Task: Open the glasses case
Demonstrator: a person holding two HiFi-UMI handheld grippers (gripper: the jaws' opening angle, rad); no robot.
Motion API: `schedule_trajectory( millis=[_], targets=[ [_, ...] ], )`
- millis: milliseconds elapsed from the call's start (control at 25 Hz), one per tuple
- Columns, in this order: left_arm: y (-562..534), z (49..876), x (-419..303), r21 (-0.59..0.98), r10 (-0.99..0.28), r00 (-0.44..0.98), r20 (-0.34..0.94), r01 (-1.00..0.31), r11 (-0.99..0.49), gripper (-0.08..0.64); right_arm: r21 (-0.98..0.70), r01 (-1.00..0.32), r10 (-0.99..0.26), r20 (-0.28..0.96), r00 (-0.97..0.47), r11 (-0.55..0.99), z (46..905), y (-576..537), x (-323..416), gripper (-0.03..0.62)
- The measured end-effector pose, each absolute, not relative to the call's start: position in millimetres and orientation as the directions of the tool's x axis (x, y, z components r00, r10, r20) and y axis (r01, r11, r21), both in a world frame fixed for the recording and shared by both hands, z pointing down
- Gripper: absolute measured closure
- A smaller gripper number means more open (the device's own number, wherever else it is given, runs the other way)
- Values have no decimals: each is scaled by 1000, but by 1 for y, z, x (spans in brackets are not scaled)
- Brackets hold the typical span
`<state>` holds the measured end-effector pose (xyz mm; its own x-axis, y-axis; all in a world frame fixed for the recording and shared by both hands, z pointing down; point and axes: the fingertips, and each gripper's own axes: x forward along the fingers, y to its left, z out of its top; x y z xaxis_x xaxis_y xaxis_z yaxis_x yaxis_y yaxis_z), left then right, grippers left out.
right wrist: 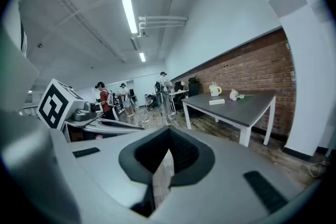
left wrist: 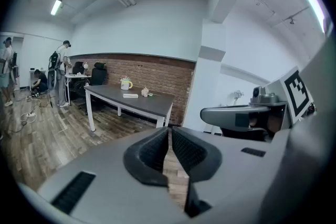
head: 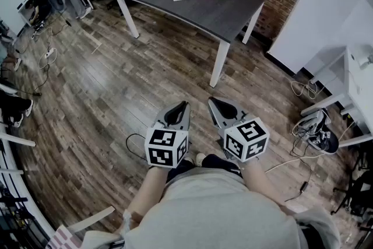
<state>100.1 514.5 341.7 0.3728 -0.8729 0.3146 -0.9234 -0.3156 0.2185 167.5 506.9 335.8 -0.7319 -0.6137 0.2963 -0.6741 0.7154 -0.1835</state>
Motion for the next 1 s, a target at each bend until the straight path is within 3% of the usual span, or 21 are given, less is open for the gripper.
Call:
schedule_trajectory(
  millis=[480, 800, 880, 1000],
  targets=[
    [513, 345, 87, 230, -865, 396, 309, -913, -336, 522, -188, -693, -628, 311, -714, 696, 343, 512, 157, 589],
    [522, 351, 57, 208, -885, 359, 297, -929, -307, 522, -253, -682, -647, 216, -731, 686, 338, 519, 149, 585],
    [526, 354, 49, 235, -889, 354, 290, -927, -292, 522, -251, -694, -652, 236, -720, 675, 344, 520, 148, 534],
    [522, 354, 39, 240, -896, 346, 279, -928, -284, 520, -207, -702, -649, 274, -710, 681, 352, 513, 143, 521]
  ],
)
